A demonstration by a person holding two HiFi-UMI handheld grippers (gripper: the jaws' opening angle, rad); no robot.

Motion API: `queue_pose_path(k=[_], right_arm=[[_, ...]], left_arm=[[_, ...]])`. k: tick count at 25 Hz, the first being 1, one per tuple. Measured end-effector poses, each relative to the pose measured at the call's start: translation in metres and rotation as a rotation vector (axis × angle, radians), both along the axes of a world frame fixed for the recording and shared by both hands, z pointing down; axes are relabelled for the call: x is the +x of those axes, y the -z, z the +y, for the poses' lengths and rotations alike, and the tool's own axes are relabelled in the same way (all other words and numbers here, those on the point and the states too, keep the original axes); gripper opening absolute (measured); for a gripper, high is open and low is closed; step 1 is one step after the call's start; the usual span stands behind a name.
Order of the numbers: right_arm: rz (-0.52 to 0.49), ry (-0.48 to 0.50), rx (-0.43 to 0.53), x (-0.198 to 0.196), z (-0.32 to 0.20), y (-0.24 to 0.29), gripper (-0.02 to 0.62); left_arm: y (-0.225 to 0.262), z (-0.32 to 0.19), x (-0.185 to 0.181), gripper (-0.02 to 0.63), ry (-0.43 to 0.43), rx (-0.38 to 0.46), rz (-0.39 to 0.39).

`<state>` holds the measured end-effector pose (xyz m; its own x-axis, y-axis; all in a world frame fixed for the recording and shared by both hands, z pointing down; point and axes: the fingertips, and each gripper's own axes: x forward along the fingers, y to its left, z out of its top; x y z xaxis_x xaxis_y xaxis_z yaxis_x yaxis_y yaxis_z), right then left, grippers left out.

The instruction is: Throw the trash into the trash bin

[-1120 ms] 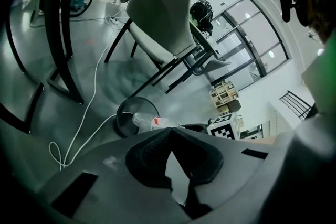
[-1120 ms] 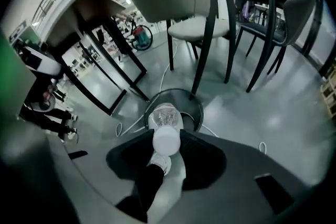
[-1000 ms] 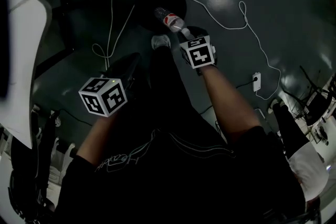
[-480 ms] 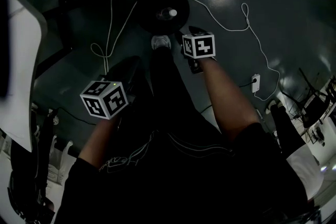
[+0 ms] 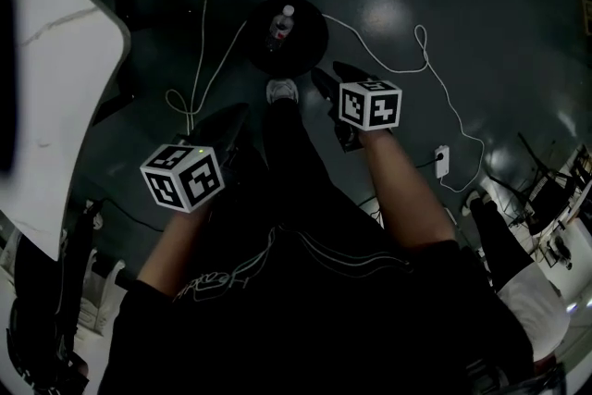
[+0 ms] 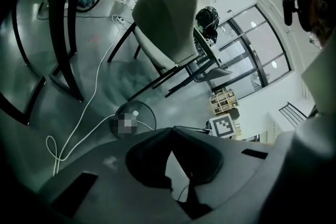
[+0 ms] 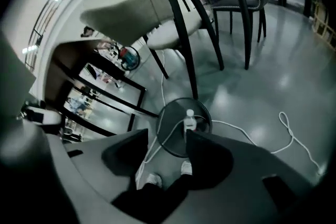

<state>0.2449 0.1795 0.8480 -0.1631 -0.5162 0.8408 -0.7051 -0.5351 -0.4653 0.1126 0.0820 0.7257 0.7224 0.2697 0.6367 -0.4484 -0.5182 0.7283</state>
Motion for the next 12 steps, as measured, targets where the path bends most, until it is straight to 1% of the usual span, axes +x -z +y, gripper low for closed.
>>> queue_pose_path(k=[3,5,7,9,12], right_arm=[[-0.018,-0.018,0.14,0.013,-0.031,0.072,0.238],[0.015,0.0,0.235,0.023,-0.05,0.13,0.198],[0.062,0.038,0.335,0.029,-0.07,0.191,0.173],[0.11,0.1,0.429,0.028,-0.085,0.254,0.133],[0.198,0.199,0.568,0.034,-0.107,0.342,0.075]], left_arm=[[0.037,-0.009,0.01,0.005,0.008,0.008,0.043],[0.072,-0.014,0.02,0.005,-0.004,0.033,0.097],[0.114,-0.024,0.031,0.005,-0.007,0.058,0.166],[0.159,-0.036,0.039,0.005,-0.006,0.111,0.234],[0.225,-0.062,0.054,0.005,-0.001,0.239,0.337]])
